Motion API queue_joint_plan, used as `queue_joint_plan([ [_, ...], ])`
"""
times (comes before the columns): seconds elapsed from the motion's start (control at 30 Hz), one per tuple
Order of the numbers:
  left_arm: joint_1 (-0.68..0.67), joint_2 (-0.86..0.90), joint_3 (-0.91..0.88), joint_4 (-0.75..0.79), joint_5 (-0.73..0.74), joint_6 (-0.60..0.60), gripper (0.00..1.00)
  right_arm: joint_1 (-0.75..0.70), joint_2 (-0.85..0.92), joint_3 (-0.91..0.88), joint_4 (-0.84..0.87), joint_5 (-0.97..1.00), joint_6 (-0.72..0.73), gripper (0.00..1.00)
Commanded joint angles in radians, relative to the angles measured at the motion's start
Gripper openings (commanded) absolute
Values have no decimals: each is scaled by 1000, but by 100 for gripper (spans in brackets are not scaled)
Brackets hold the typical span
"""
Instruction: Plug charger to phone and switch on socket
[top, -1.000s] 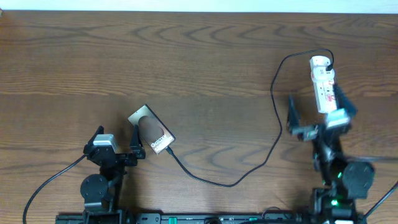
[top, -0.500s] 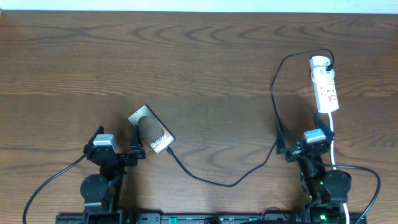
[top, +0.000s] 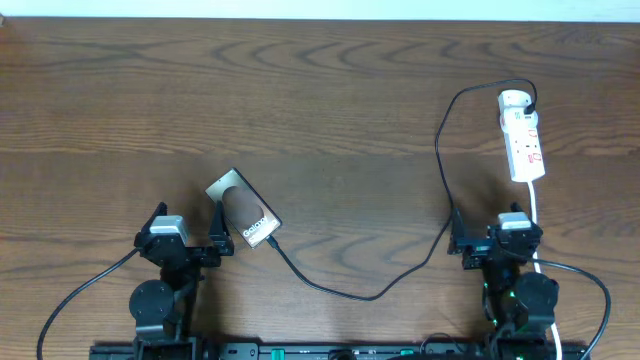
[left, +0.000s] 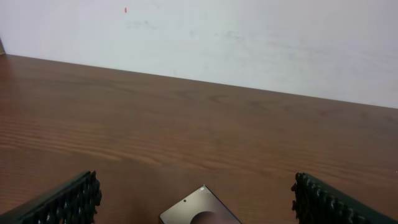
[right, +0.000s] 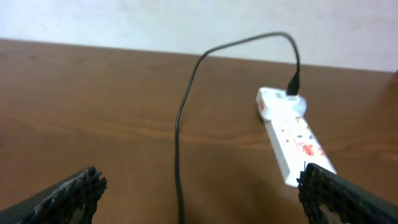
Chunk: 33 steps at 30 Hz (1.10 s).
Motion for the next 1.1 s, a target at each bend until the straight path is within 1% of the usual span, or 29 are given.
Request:
queue_joint_plan([
  [0.0,-6,-7,-21,-30,10,-5,98,5,-87,-1,-8,34,21,99],
  [1.07,-6,-7,-21,-30,10,-5,98,5,-98,-1,-6,42,24,99],
])
